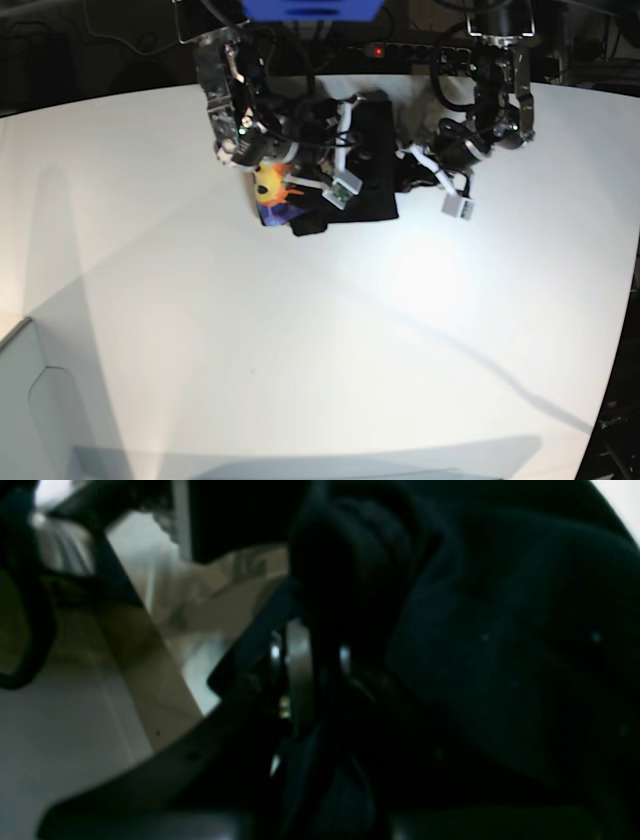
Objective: Fold the T-shirt properly
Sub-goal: 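Grasp the bundle end with the right gripper and fold it over the stack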
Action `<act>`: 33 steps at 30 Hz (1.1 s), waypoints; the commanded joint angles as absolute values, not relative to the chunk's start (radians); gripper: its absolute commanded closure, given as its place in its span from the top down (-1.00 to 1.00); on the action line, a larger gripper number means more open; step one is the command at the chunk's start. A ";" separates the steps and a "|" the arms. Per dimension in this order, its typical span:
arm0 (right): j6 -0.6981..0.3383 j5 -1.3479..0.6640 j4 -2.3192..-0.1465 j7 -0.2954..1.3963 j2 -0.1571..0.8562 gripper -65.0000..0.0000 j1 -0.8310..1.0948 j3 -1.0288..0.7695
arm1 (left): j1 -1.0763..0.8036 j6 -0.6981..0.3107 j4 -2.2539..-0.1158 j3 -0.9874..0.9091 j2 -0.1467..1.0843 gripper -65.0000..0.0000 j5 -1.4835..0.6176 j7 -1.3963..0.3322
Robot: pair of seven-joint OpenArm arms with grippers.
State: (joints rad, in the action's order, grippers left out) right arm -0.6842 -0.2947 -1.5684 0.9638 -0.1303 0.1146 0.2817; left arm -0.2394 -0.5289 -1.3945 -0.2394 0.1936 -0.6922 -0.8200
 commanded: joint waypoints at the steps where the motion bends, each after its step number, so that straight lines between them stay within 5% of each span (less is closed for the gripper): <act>1: -0.698 -0.314 -1.575 0.951 -0.142 -0.93 0.093 0.283 | -0.269 -0.464 -1.372 -0.243 0.213 -1.00 -0.527 -0.938; 21: -0.698 -0.318 -1.650 0.954 -0.153 -0.30 0.065 0.259 | -0.340 -0.466 -1.601 -0.321 0.211 -1.00 -0.527 -0.951; 28: -0.698 -0.318 -1.649 1.044 -0.157 0.10 0.001 0.257 | -0.375 -0.466 -1.655 -0.332 0.211 -1.00 -0.527 -0.951; 33: -0.698 -0.337 -1.684 1.050 -0.157 0.12 -0.024 0.259 | -0.387 -0.466 -1.658 -0.332 0.211 -1.00 -0.527 -0.947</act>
State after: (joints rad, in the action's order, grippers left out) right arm -0.6842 -0.3107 -1.6627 1.0744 -0.1467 -0.0055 0.2562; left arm -0.3756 -0.4751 -1.6497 -0.3313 0.2028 -0.5465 -0.9230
